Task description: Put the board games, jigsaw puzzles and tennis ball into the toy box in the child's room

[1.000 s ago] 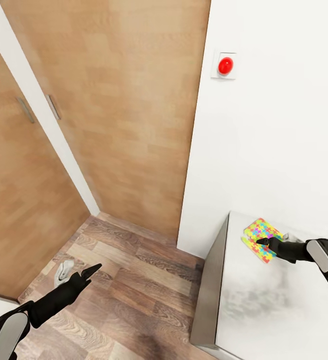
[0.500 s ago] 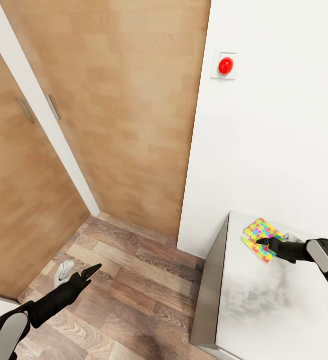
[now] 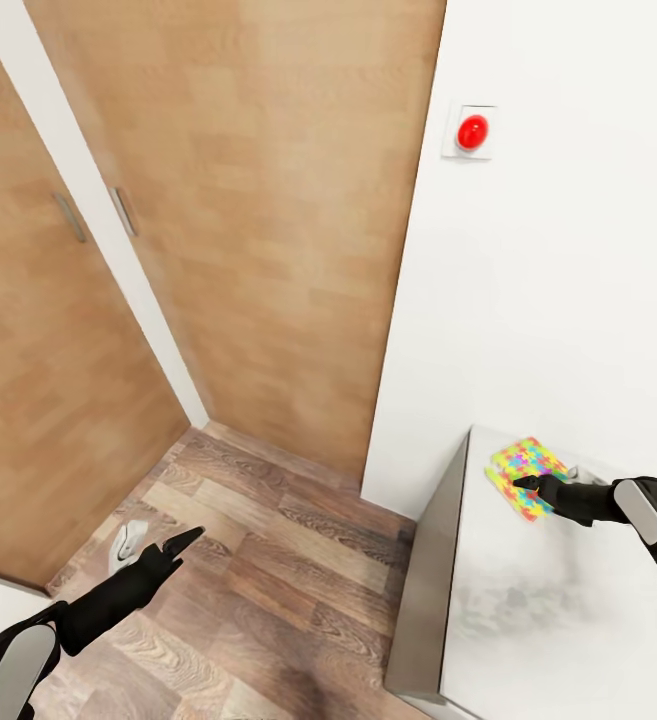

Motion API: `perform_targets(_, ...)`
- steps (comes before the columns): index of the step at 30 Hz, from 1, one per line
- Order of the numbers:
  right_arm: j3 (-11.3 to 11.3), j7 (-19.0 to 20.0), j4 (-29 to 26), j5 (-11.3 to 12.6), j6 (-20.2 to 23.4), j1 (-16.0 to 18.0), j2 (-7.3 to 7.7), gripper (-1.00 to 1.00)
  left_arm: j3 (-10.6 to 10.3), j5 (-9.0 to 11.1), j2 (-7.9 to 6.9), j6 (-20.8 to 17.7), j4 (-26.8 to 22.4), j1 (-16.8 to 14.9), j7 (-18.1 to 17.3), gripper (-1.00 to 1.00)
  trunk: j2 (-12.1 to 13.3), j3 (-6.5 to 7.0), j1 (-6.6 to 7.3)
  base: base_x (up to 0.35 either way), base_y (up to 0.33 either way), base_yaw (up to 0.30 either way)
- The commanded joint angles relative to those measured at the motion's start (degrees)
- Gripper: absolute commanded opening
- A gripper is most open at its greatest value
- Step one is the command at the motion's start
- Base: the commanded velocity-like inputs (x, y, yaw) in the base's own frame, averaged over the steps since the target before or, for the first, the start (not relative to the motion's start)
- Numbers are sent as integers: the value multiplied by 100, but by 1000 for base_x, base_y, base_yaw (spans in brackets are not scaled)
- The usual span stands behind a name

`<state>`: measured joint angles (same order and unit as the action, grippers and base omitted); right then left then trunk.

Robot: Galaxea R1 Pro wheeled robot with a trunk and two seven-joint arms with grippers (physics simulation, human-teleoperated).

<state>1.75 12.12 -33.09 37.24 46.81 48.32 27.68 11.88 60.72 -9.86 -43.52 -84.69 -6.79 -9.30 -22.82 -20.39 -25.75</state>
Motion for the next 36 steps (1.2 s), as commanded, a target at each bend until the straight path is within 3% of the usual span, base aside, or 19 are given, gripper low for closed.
perform_targets(1, 19, 36, -3, -33, 28, 2, 0, 100, 8, -8, 1, -34, 1, -6, -20, 100, -10, -9, -3, 0, 0, 230)
perform_targets(18, 16, 43, -9, -33, 37, 2, 0, 100, 8, -8, 1, -33, -3, -6, -20, 100, -10, -9, -3, 0, 0, 263)
perform_targets(36, 18, 51, -24, -33, 45, 2, 7, 100, 8, -8, 1, -32, 1, -6, -20, 100, -10, -9, -3, 0, 0, 48)
